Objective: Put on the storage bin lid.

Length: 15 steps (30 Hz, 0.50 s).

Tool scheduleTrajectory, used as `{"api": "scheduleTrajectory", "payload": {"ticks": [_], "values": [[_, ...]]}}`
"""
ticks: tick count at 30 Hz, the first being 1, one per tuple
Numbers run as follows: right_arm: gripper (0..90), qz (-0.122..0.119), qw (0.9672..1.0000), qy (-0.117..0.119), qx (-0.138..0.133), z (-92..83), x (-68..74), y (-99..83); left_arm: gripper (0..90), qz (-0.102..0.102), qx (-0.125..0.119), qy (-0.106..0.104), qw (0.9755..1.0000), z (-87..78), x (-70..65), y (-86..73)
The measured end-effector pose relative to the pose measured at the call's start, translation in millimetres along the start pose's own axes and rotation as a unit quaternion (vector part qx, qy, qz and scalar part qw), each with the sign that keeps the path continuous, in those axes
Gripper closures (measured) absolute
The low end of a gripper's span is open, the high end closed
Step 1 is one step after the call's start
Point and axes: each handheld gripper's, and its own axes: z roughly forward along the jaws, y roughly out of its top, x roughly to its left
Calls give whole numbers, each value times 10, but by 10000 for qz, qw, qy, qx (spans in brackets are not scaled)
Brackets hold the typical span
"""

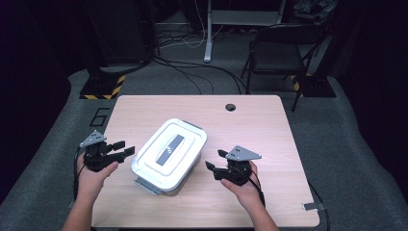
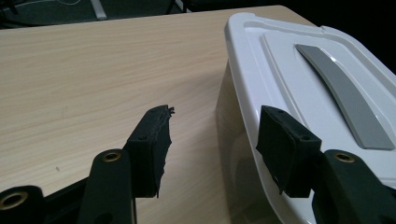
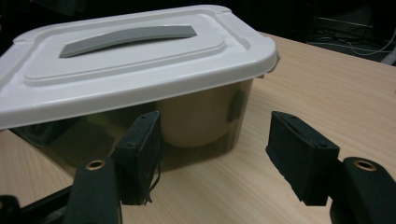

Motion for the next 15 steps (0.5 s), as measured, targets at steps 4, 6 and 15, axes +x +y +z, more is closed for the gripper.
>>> {"api": "scheduleTrajectory", "payload": {"ticks": [4, 6, 15], "values": [[348, -1, 9999, -138, 39, -42, -55, -40, 431, -83, -24, 61, 9999, -5, 78, -11], [348, 55, 9998, -195, 52, -53, -92, -60, 429, -133, -33, 108, 9998, 0, 130, -36], [347, 206, 9982, -520, 221, -41, -269, -175, 423, -352, 37, 420, 9985, 39, 354, -195]]}}
